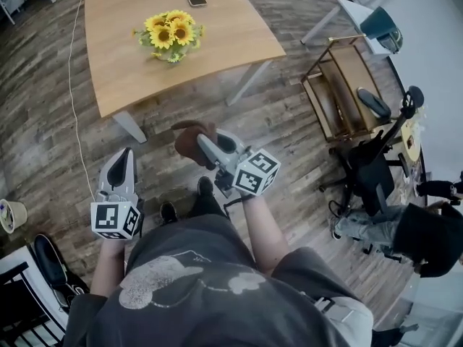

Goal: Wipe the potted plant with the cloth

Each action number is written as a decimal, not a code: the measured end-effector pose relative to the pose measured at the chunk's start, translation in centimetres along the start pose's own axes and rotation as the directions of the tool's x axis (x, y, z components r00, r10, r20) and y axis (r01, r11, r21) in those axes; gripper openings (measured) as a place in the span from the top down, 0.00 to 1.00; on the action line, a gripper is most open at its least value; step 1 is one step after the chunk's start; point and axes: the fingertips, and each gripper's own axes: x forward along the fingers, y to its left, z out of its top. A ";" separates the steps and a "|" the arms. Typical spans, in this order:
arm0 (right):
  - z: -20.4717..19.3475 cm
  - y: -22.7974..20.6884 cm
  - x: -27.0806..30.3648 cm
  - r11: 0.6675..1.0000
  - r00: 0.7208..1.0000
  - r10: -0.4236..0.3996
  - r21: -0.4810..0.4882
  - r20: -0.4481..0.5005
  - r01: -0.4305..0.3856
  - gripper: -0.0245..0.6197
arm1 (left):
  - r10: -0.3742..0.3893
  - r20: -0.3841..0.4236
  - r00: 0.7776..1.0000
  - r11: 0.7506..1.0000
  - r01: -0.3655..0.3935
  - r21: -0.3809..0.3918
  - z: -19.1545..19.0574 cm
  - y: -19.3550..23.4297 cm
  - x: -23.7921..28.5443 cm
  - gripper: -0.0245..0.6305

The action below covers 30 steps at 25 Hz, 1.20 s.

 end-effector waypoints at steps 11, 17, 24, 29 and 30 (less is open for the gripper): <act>-3.7 4.6 -0.9 0.996 0.996 -0.084 -0.001 -0.018 0.084 0.89 | -0.098 -0.002 0.995 0.995 0.098 -0.022 -0.9 0.6 -1.7 0.93; -3.5 4.8 -2.0 0.996 0.996 -0.083 -0.022 -0.023 0.083 0.89 | -0.095 0.001 0.995 0.995 0.095 -0.019 -0.8 -0.6 -1.9 0.93; -4.1 5.5 -1.5 1.000 0.998 0.017 -0.017 -0.065 -0.019 0.89 | -0.012 0.004 1.000 1.000 0.012 -0.018 -0.7 -0.5 -2.4 0.93; -2.5 5.4 -2.6 0.997 0.995 0.053 -0.048 -0.079 -0.057 0.89 | 0.045 0.004 0.999 0.998 -0.045 -0.047 -0.5 -1.6 -2.3 0.93; -2.1 5.2 -3.1 0.997 0.995 0.053 -0.052 -0.079 -0.057 0.89 | 0.048 0.004 0.999 0.998 -0.048 -0.046 -0.4 -2.1 -2.2 0.93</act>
